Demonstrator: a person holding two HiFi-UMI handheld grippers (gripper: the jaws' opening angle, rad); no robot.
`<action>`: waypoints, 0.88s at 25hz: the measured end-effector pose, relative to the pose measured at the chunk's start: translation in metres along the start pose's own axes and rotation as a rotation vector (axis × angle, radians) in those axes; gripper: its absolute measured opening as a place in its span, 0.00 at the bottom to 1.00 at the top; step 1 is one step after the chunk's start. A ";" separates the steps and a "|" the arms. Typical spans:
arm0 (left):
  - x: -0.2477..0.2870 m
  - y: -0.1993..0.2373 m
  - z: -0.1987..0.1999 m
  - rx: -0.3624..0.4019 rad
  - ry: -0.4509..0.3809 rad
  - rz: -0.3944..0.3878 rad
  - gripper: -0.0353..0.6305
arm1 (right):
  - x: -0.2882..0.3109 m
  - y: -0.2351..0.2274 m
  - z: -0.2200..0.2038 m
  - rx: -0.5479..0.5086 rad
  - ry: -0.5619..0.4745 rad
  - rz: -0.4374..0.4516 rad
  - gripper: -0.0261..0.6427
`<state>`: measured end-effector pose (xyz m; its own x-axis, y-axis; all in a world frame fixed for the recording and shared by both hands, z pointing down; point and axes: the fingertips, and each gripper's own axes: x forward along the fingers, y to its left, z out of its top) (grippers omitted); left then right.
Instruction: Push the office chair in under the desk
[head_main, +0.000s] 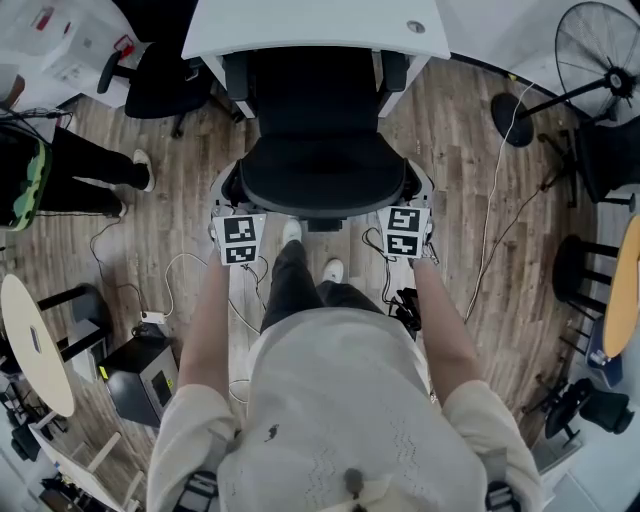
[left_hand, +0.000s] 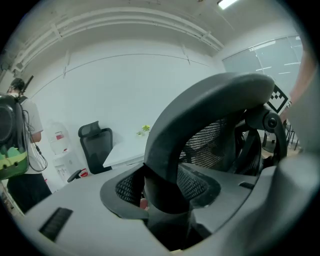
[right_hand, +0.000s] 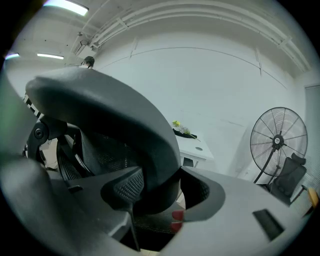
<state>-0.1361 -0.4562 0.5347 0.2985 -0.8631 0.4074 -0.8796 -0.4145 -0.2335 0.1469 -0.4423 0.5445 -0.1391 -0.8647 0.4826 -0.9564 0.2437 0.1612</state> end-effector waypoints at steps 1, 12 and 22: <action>0.002 0.001 0.000 0.001 0.000 -0.001 0.38 | 0.002 0.000 0.001 0.001 0.000 0.000 0.39; 0.019 0.014 0.003 0.009 0.000 -0.008 0.38 | 0.019 0.001 0.008 -0.004 0.001 -0.018 0.39; 0.041 0.030 0.010 0.012 -0.001 -0.016 0.38 | 0.042 -0.001 0.022 0.000 0.002 -0.026 0.39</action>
<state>-0.1467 -0.5070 0.5360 0.3131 -0.8563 0.4107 -0.8700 -0.4320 -0.2375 0.1359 -0.4886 0.5455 -0.1139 -0.8699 0.4799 -0.9597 0.2213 0.1733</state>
